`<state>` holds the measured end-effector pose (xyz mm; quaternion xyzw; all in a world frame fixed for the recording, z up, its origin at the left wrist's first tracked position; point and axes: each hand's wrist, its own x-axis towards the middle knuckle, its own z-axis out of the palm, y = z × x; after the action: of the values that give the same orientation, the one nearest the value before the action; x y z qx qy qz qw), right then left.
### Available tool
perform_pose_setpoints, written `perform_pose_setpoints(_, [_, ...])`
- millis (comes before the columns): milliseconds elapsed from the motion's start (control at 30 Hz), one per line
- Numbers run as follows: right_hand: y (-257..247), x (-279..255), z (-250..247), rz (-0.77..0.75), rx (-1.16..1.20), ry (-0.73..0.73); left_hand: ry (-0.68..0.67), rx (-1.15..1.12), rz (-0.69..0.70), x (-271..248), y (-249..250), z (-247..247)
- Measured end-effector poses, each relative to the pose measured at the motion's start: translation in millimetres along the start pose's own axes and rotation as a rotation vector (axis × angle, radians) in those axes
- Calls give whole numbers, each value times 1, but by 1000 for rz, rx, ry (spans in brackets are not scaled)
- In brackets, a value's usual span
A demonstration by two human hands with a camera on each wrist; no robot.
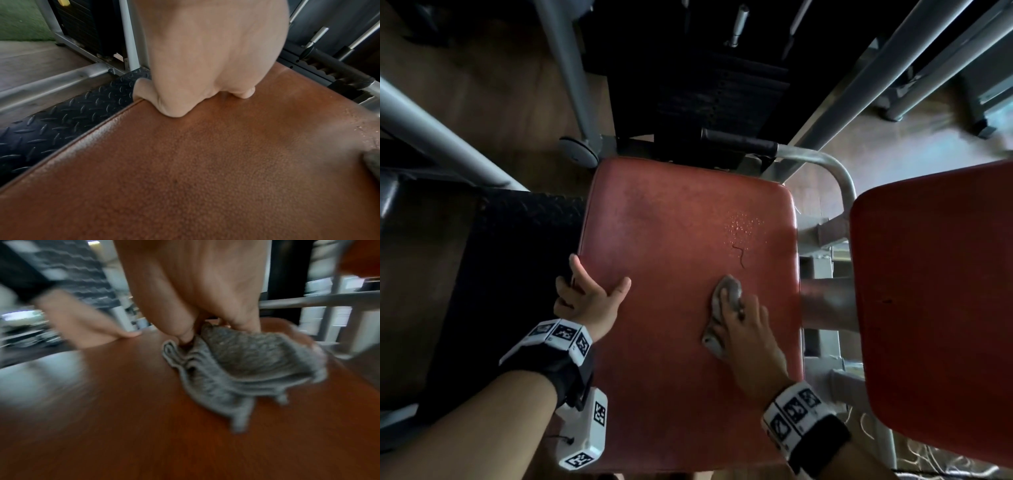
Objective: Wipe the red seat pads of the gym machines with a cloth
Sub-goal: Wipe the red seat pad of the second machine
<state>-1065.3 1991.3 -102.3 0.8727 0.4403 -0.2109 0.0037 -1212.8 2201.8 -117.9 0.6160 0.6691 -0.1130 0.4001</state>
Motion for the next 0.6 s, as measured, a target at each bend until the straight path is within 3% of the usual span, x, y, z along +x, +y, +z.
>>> perform_pose_setpoints(67, [17,-2,7,-135,-112,22,-3,-3,0,0,0,0])
perform_pose_setpoints(200, [66,31,0,77,-29,145,-3,-3,0,-2,1,-1])
perform_pose_setpoints(267, [63,38,0,79,0,129,0,-1,-3,-2,1,-1])
perform_pose_setpoints(400, [21,14,1,-143,-34,49,1,-1,-1,-2,1,-1])
perform_pose_setpoints(467, [29,13,0,-214,-84,29,1,-5,0,-2,1,-1])
perform_pose_setpoints(600, [59,42,-12,58,41,156,9,-8,-8,-1,2,0])
